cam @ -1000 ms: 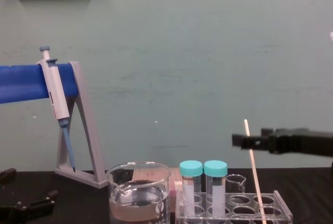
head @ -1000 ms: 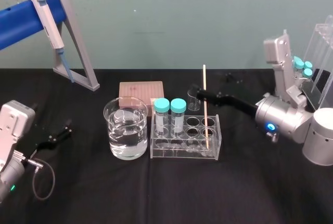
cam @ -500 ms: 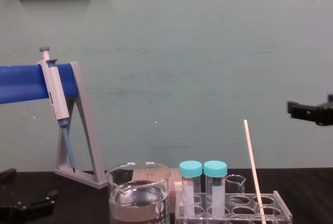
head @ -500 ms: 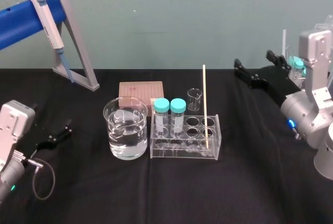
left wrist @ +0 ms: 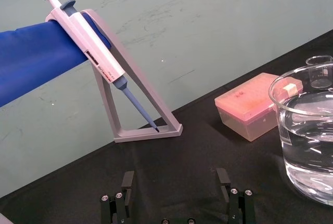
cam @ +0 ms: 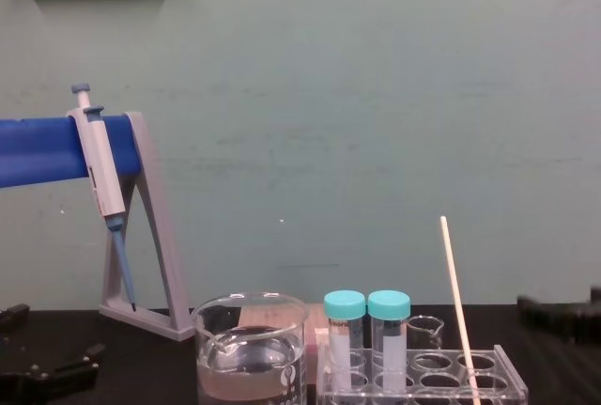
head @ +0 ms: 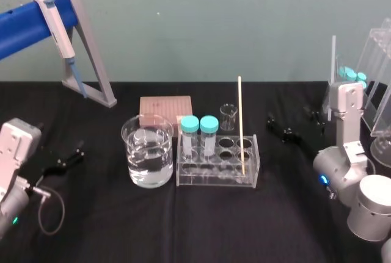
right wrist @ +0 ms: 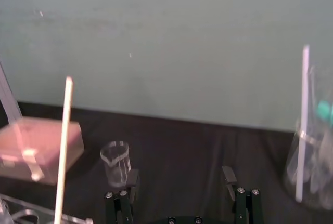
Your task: Hold the thermometer with one hand and immerse one end into the beaker, then reinsert it into the test tube rack.
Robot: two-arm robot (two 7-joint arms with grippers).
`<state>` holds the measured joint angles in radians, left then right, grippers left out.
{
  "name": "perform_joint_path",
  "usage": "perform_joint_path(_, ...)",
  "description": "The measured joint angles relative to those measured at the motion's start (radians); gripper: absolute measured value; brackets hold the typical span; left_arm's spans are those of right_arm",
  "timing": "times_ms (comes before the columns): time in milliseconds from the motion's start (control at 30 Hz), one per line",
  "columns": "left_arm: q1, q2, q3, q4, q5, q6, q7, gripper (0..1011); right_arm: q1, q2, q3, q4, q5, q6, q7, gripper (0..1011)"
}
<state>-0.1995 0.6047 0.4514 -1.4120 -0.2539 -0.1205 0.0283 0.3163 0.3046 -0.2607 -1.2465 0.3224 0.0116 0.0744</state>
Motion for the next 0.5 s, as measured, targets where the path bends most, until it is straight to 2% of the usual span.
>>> perform_joint_path(133, 0.000, 0.000, 0.000, 0.000, 0.000, 0.000, 0.000, 1004, 0.001, -0.019, -0.002, 0.040, -0.011, 0.001, -0.003, 1003)
perform_joint_path(500, 0.000, 0.000, 0.000, 0.000, 0.000, 0.000, 0.000, 1004, 0.002, -0.014, -0.002, 0.029, -0.009, 0.001, -0.002, 1003)
